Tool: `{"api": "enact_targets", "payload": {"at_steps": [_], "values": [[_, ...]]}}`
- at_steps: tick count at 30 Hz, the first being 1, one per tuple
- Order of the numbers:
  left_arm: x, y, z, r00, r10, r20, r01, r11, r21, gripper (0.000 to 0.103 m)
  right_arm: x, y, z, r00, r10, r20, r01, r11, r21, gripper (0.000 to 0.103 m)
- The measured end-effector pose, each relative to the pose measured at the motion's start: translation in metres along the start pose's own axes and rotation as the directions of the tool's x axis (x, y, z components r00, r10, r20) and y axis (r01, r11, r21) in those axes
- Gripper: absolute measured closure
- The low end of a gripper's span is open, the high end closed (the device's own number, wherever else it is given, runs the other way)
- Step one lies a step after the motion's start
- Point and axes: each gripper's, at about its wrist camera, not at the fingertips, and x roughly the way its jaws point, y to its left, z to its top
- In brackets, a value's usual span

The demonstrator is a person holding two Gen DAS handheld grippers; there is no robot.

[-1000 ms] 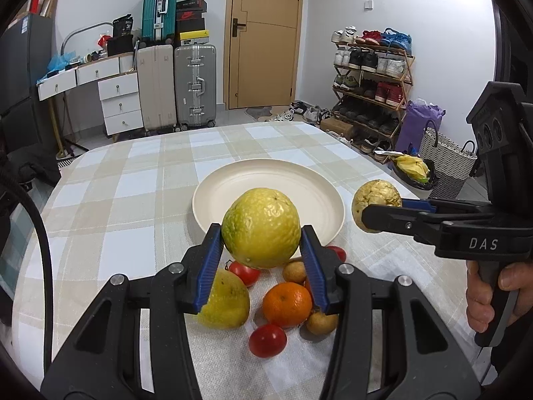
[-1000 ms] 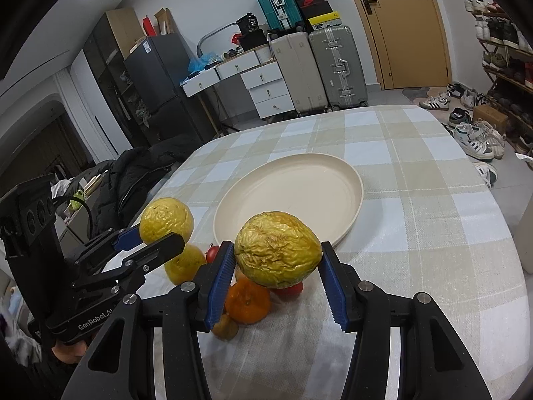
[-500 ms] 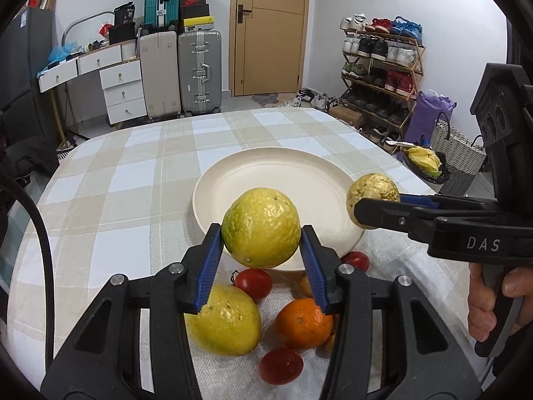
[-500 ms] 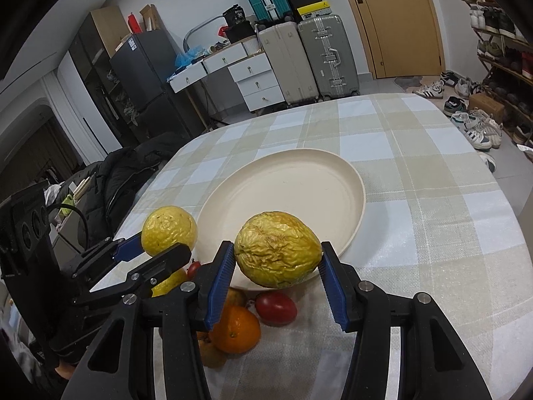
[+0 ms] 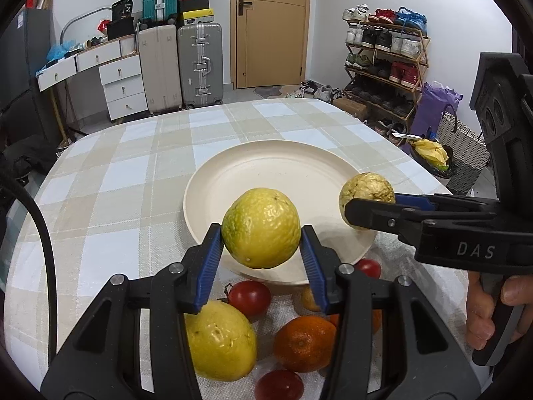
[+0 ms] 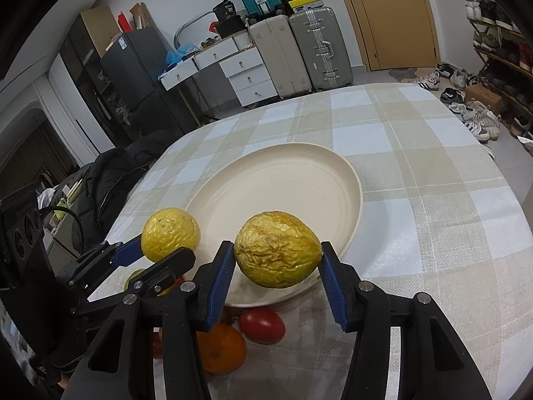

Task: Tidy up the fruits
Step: 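Carry the lemon and citron over the plate and release both, then withdraw both tools from the plate back toward the fruit pile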

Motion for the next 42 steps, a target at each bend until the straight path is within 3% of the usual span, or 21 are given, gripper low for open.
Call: {"api": "enact_targets", "payload": {"at_steps": [17, 20, 24, 28, 32, 35, 42], "values": [[0.023, 0.004, -0.001, 0.999, -0.004, -0.045, 0.003, 1.0, -0.013, 0.058, 0.011, -0.001, 0.003, 1.0, 0.003, -0.016, -0.003, 1.0, -0.001, 0.05], [0.018, 0.008, 0.0, 0.999, -0.026, -0.036, 0.025, 0.999, -0.021, 0.057, 0.005, -0.003, 0.002, 1.0, -0.019, 0.005, 0.019, 1.0, 0.004, 0.044], [0.004, 0.012, -0.002, 1.0, -0.021, -0.013, 0.021, 0.999, -0.033, 0.044, -0.006, -0.002, -0.002, 0.999, -0.032, 0.024, 0.033, 0.999, -0.011, 0.03], [-0.022, 0.012, -0.011, 0.999, 0.016, 0.034, -0.016, 1.0, -0.021, 0.019, -0.021, 0.004, -0.01, 0.999, -0.028, 0.043, 0.03, 0.999, -0.038, 0.006], [-0.048, 0.014, -0.02, 0.997, 0.054, 0.058, -0.054, 0.998, -0.012, 0.017, -0.039, 0.014, -0.02, 0.996, -0.033, 0.082, 0.039, 0.997, -0.071, 0.0], [-0.064, 0.019, -0.03, 0.996, 0.061, 0.066, -0.058, 0.997, -0.046, 0.003, -0.05, 0.021, -0.026, 0.992, -0.061, 0.113, 0.07, 0.994, -0.08, 0.0], [-0.091, 0.032, -0.049, 0.997, 0.065, 0.052, -0.059, 0.992, -0.107, 0.001, -0.056, 0.029, -0.044, 0.997, -0.038, 0.07, 0.045, 0.994, -0.098, 0.0]]}}
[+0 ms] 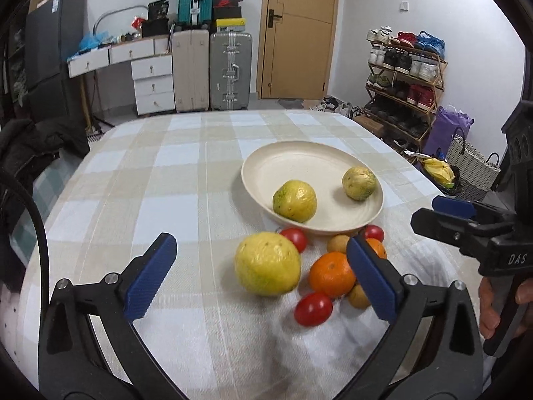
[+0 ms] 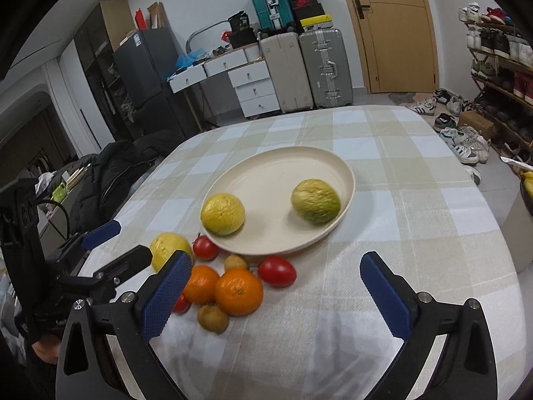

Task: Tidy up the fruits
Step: 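Withdraw both tools from the plate back toward the fruit pile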

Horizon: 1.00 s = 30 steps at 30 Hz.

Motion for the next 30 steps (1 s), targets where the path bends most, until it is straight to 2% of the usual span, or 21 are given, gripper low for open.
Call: {"api": "enact_targets", "payload": {"at_steps": [5, 14, 21, 27, 30], "values": [[-0.013, 0.004, -0.009, 1.0, 0.003, -0.008, -0.003, 1.0, -0.009, 0.001, 0.002, 0.005, -0.004, 0.999, -0.043, -0.023, 0.041, 0.998, -0.051, 0.0], [-0.033, 0.0, -0.018, 1.0, 0.002, 0.002, -0.002, 1.0, 0.006, 0.001, 0.006, 0.004, -0.013, 0.997, -0.024, -0.068, 0.022, 0.999, -0.028, 0.0], [-0.032, -0.005, -0.025, 1.0, -0.002, 0.009, 0.002, 0.999, 0.045, 0.001, 0.017, 0.006, -0.019, 0.993, -0.009, -0.114, 0.006, 1.0, -0.028, 0.0], [-0.024, -0.005, -0.029, 1.0, -0.016, -0.016, 0.017, 0.999, 0.039, 0.001, 0.029, 0.005, -0.025, 0.989, -0.006, -0.149, 0.002, 1.0, -0.022, 0.0], [-0.018, -0.005, -0.029, 0.999, -0.013, -0.034, 0.015, 0.999, 0.039, 0.001, 0.035, 0.005, -0.028, 0.985, 0.029, -0.168, -0.032, 0.999, -0.015, 0.0]]}}
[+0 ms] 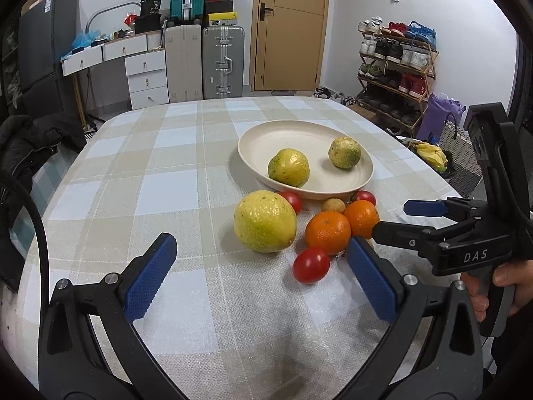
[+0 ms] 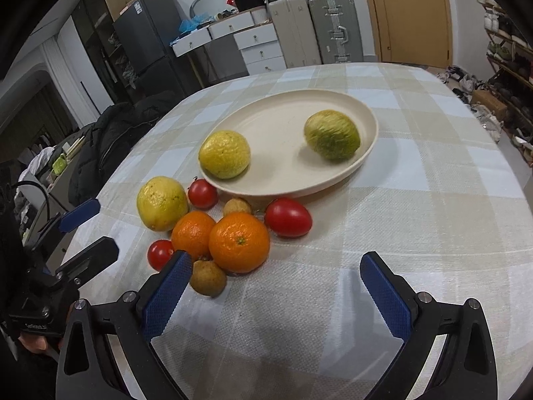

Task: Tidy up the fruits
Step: 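Withdraw both tools from the plate back toward the fruit pile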

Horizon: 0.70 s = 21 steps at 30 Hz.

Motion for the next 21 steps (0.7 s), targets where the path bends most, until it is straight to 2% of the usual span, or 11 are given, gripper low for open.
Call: {"api": "enact_targets", "payload": {"at_steps": [3, 8, 14, 17, 21], "values": [[0.005, 0.0, -0.001, 1.0, -0.017, -0.019, 0.017, 1.0, -0.001, 0.001, 0.003, 0.003, -0.001, 1.0, 0.011, -0.008, -0.011, 1.0, -0.011, 0.002], [0.008, -0.004, -0.002, 0.999, -0.017, -0.031, 0.017, 1.0, 0.013, 0.001, 0.006, 0.007, -0.001, 0.999, 0.035, -0.008, -0.035, 0.999, -0.015, 0.015], [0.014, -0.006, -0.004, 0.998, -0.019, -0.055, 0.02, 0.999, 0.03, 0.001, 0.005, 0.008, -0.001, 0.998, 0.062, -0.005, -0.062, 0.998, -0.016, 0.022], [0.019, -0.007, -0.005, 0.996, -0.013, -0.083, 0.016, 0.999, 0.033, 0.001, 0.005, 0.008, 0.0, 0.994, 0.107, -0.011, -0.107, 0.994, -0.002, 0.026], [0.023, -0.006, -0.005, 0.995, -0.016, -0.095, 0.019, 0.999, 0.031, 0.001, 0.008, 0.007, 0.0, 0.993, 0.113, -0.011, -0.113, 0.994, 0.002, 0.038]]}}
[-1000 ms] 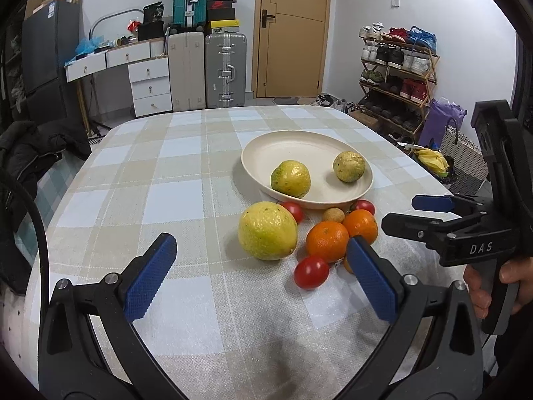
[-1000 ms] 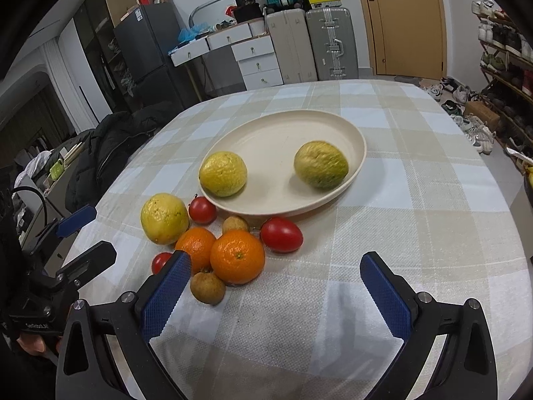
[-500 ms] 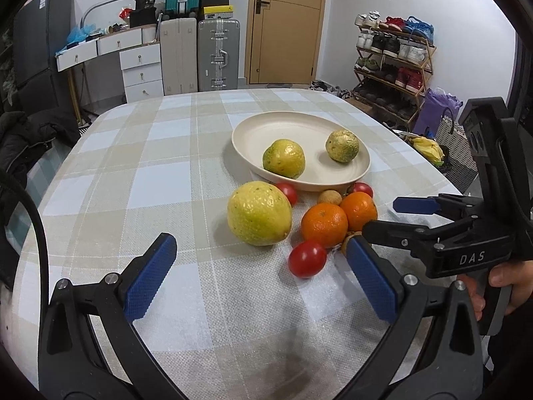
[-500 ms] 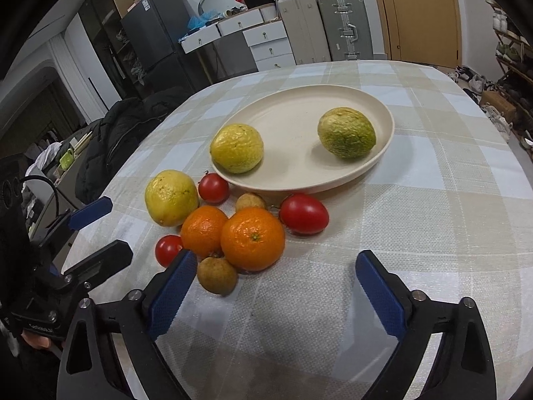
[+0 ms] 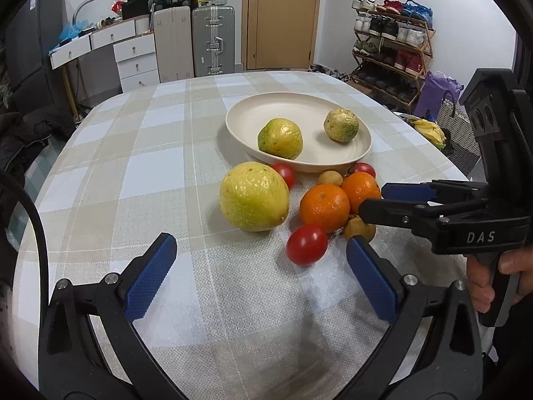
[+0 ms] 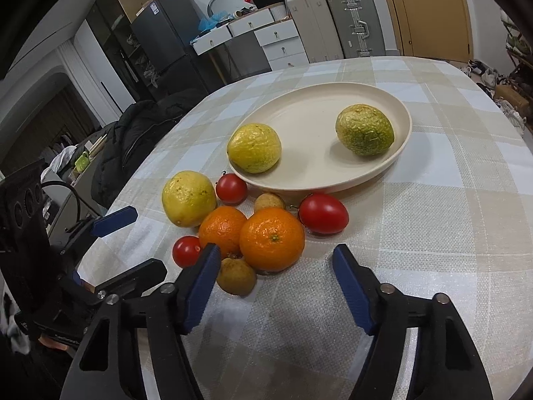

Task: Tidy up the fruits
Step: 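Withdraw both tools from the plate back toward the fruit pile, then grasp an orange with the right tool while the left tool grasps a red tomato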

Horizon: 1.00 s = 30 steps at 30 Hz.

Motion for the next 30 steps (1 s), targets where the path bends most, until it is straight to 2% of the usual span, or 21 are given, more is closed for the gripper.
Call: {"api": "enact_targets", "payload": {"at_steps": [6, 11, 16, 30], "values": [[0.0039, 0.0011, -0.0004, 1.0, -0.019, -0.019, 0.019, 1.0, -0.006, 0.001, 0.0021, -0.0019, 0.0009, 1.0, 0.012, 0.007, -0.012, 1.0, 0.015, 0.049], [0.0043, -0.0016, -0.0006, 1.0, -0.013, -0.018, 0.013, 1.0, 0.004, 0.001, 0.0044, -0.001, 0.0021, 1.0, 0.025, 0.007, -0.025, 0.999, 0.026, 0.051], [0.0051, -0.0025, -0.0011, 1.0, -0.01, -0.024, 0.01, 1.0, 0.01, 0.001, 0.0049, -0.0002, 0.0019, 1.0, 0.027, 0.005, -0.027, 0.999, 0.025, 0.058], [0.0087, -0.002, -0.0005, 0.999, -0.006, -0.038, 0.007, 1.0, 0.011, 0.001, 0.0013, -0.0015, 0.001, 1.0, 0.02, 0.021, -0.021, 0.999, 0.029, 0.062]]}}
